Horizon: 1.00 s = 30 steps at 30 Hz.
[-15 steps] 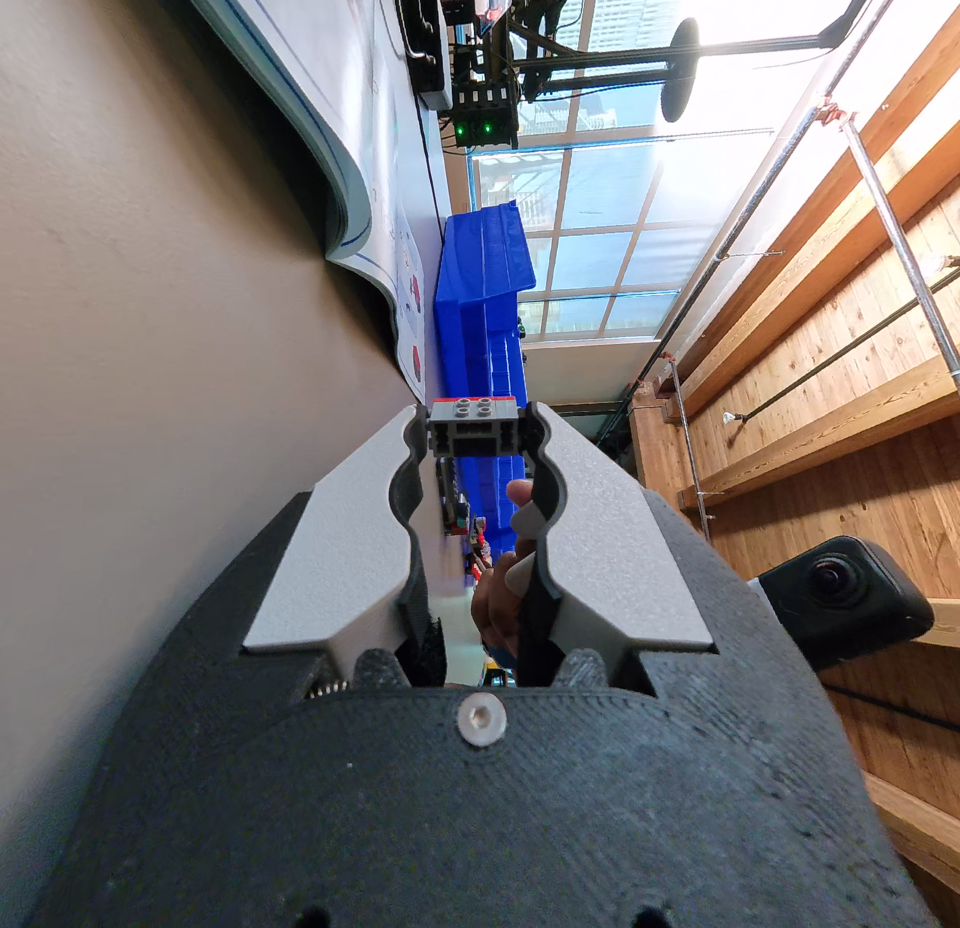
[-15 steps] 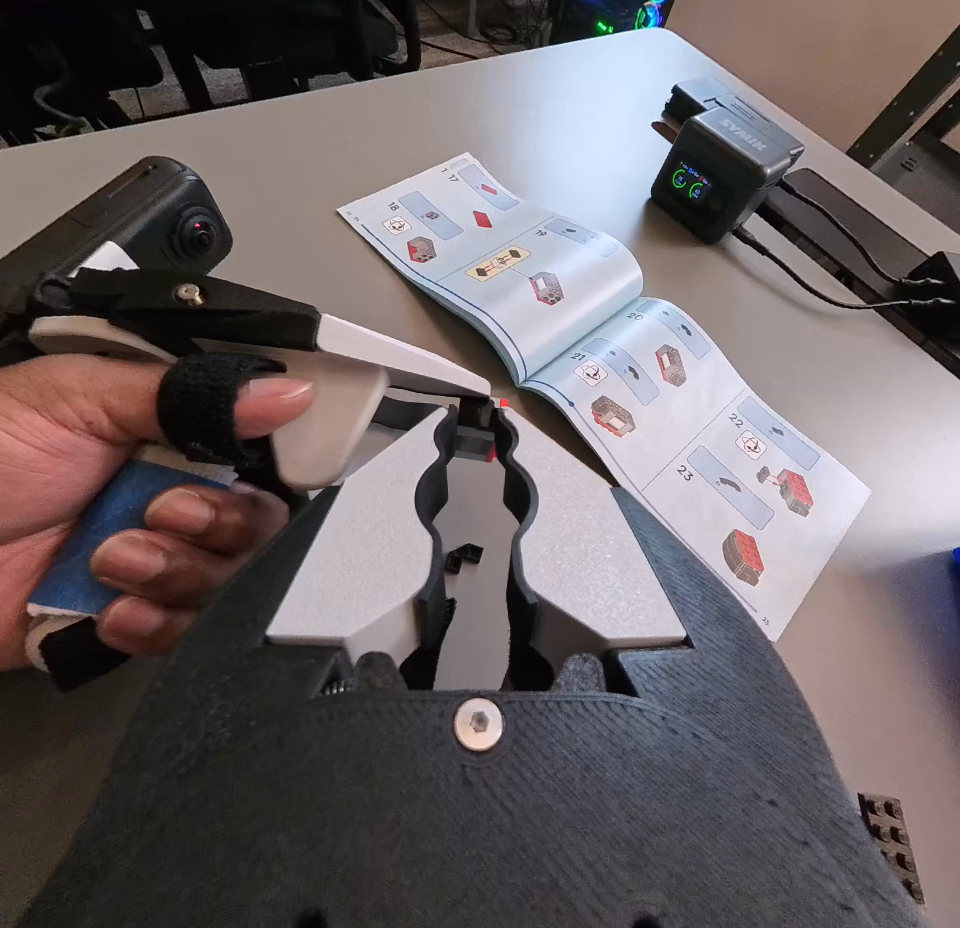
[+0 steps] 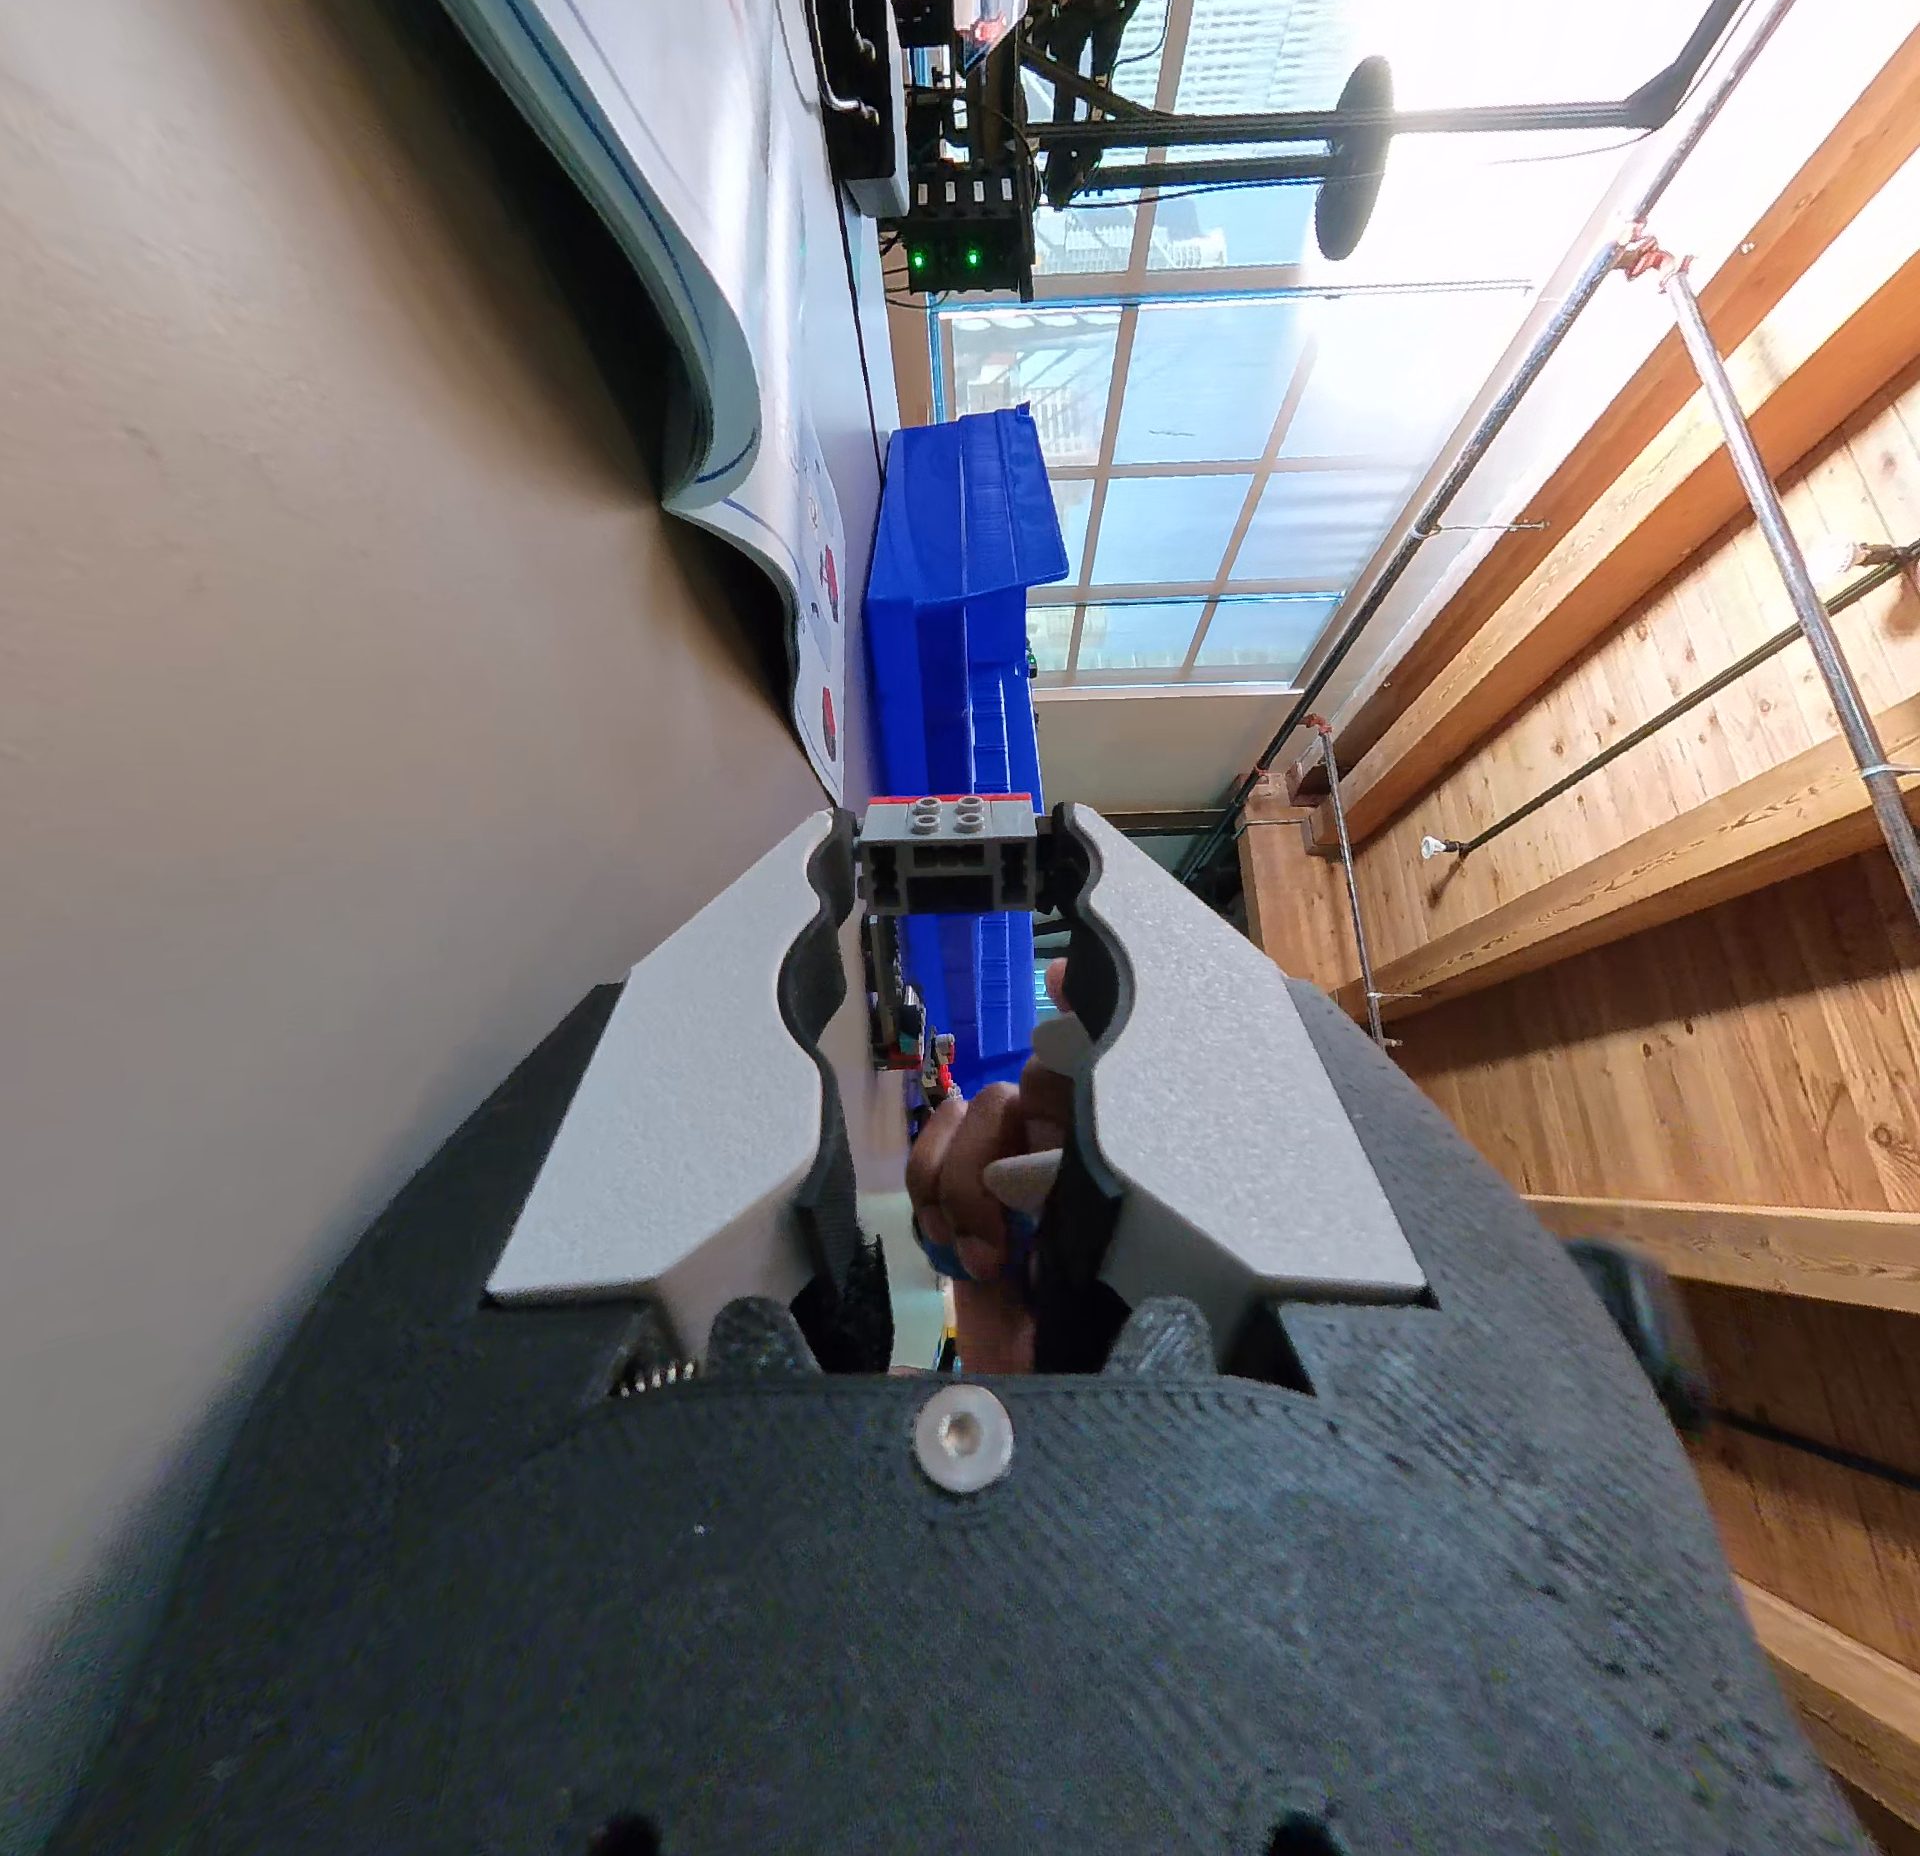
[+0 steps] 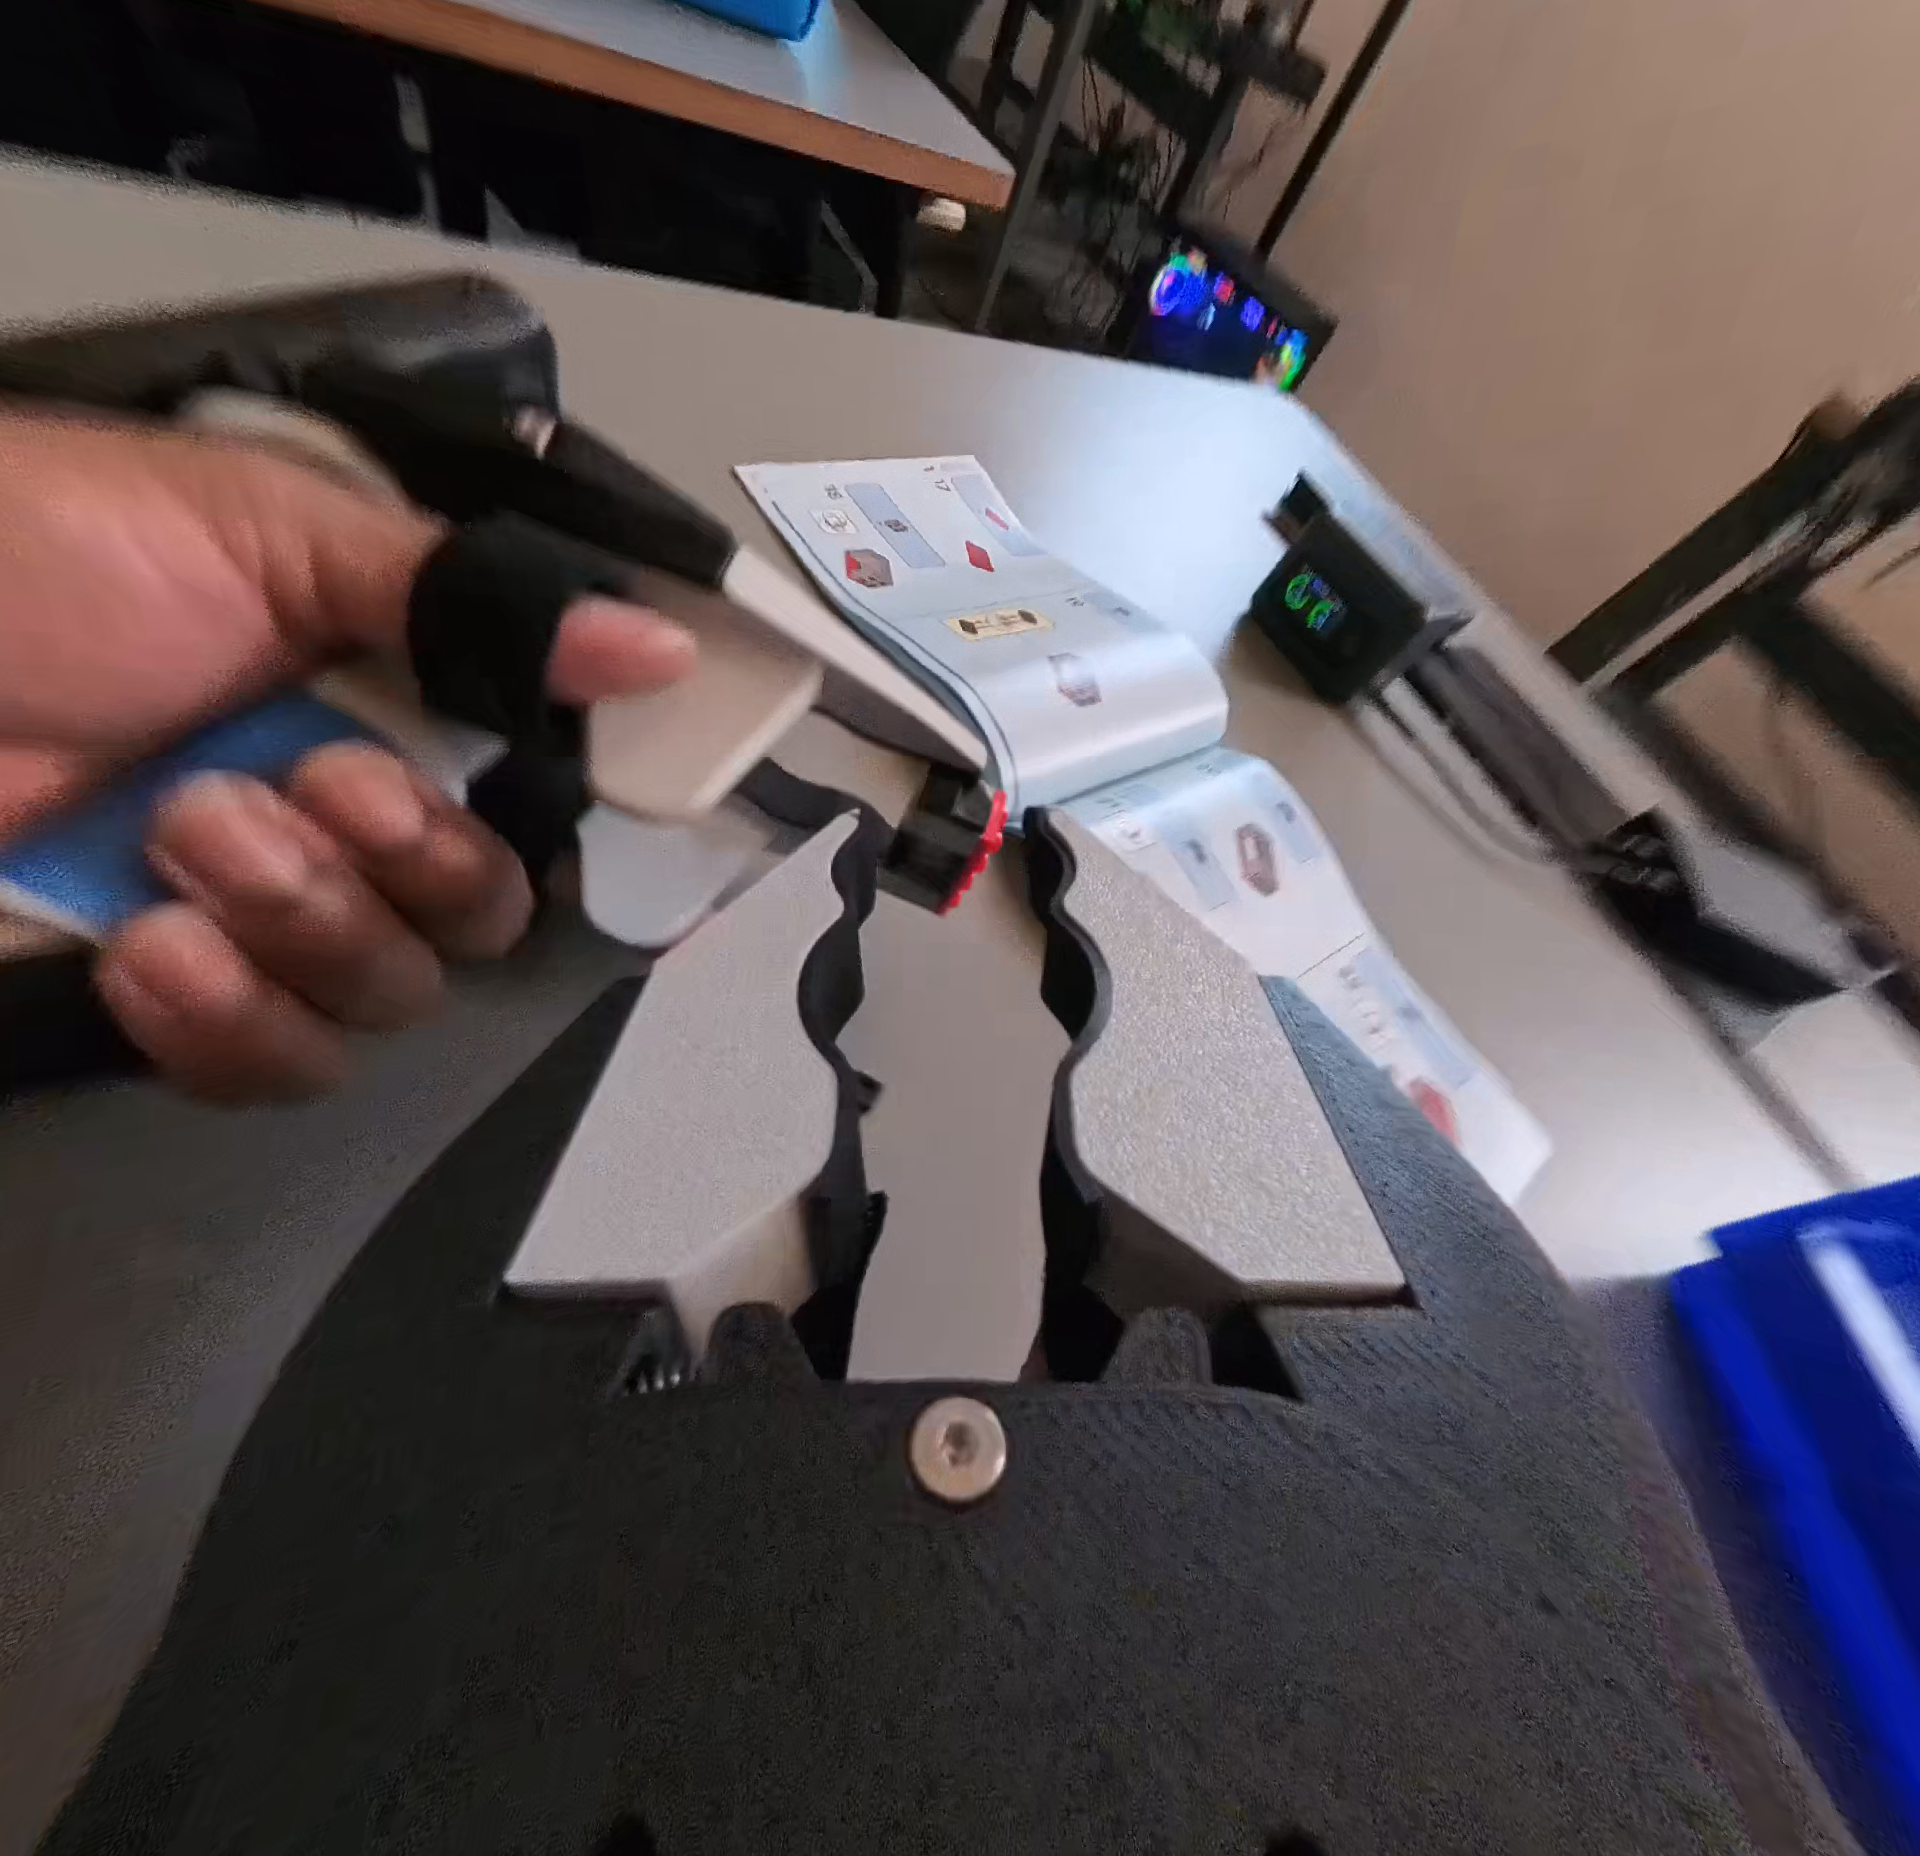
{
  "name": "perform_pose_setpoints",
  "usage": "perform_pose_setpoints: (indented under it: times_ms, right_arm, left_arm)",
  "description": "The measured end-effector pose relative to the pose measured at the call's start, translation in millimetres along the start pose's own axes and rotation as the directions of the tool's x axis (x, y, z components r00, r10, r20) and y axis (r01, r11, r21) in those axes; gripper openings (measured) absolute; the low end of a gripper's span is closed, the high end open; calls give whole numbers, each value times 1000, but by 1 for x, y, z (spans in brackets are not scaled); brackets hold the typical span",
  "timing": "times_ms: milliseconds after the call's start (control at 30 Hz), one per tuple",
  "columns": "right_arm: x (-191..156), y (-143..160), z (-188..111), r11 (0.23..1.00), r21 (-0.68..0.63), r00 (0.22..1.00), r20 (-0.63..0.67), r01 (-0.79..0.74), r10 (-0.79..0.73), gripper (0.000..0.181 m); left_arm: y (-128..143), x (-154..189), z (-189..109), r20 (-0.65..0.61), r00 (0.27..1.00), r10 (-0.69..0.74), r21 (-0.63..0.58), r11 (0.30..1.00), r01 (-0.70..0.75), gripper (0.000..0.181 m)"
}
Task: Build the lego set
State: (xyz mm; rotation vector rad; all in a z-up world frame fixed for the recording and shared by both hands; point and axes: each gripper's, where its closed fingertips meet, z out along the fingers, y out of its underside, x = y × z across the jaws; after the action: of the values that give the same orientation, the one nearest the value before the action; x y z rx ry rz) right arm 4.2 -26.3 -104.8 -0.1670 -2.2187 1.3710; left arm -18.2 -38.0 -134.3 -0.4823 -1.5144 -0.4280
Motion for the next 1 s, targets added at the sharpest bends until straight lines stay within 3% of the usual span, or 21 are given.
perform_pose_setpoints:
  times_ms: [133,300,533,1000]
  right_arm:
    - [-10,17,2,924,26,923,-57,382,-380,34]
    - [-16,5,3,828,59,828,-108,557,-550,37]
    - [-15,12,13,757,3,754,-101,653,-649,37]
    - [-16,17,22,740,-28,735,-95,672,-671,35]
  left_arm:
    - [1,0,0,0,1000,-4,-2,1000,4,38]
    - [0,0,0,5,1000,5,2,1000,-5,38]
    - [2,0,1,8,1000,12,-2,1000,-12,38]
    - [0,-2,0,36,997,61,-5,998,-61,38]
